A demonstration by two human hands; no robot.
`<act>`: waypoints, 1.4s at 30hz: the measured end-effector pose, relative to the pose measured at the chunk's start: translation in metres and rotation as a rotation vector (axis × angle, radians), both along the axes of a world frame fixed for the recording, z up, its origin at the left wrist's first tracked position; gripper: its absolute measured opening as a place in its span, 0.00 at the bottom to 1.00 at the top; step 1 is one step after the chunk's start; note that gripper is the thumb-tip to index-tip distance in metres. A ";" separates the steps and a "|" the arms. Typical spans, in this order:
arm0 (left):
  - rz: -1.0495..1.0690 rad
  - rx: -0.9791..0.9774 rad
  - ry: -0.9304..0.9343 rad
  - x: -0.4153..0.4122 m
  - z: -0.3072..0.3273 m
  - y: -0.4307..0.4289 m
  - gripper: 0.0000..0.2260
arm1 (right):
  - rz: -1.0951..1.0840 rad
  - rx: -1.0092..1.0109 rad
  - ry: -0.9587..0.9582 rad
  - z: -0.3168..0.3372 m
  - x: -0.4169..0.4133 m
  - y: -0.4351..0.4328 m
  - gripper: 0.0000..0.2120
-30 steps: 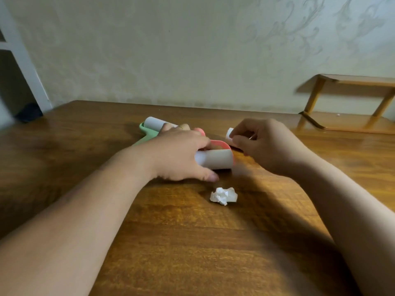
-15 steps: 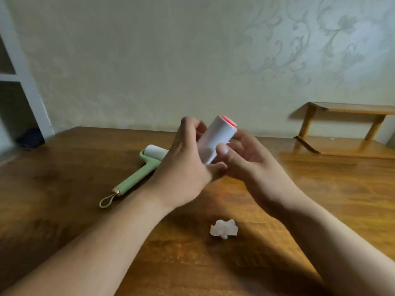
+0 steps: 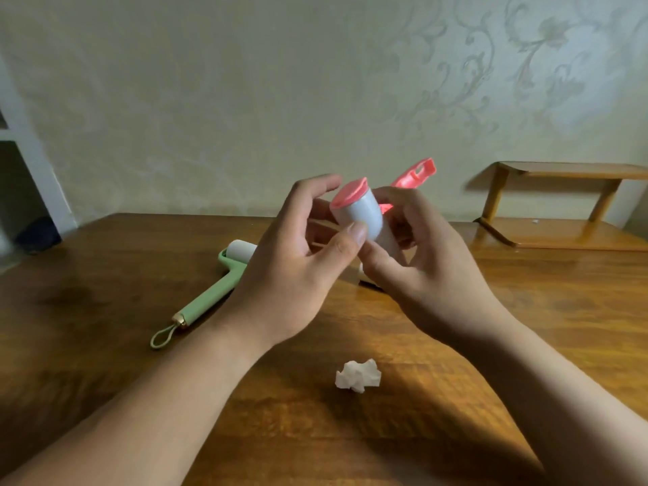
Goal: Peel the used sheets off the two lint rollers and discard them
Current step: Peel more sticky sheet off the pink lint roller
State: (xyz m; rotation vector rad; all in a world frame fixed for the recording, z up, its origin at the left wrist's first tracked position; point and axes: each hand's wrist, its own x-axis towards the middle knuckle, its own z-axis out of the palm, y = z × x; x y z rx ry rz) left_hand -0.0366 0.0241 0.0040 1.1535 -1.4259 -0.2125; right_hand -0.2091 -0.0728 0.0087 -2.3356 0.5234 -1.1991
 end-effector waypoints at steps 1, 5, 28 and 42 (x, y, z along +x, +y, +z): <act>0.000 -0.003 0.009 0.002 0.000 -0.001 0.24 | 0.004 0.002 -0.016 0.001 0.000 0.001 0.22; -0.043 -0.035 0.088 0.002 0.002 -0.002 0.21 | 0.038 0.047 -0.055 0.001 0.000 0.004 0.17; 0.041 0.010 -0.046 0.017 0.009 0.007 0.08 | 0.103 0.157 -0.051 -0.005 -0.001 0.002 0.20; 0.068 0.021 -0.058 0.014 0.007 0.004 0.19 | 0.147 0.233 -0.071 -0.007 0.002 0.001 0.17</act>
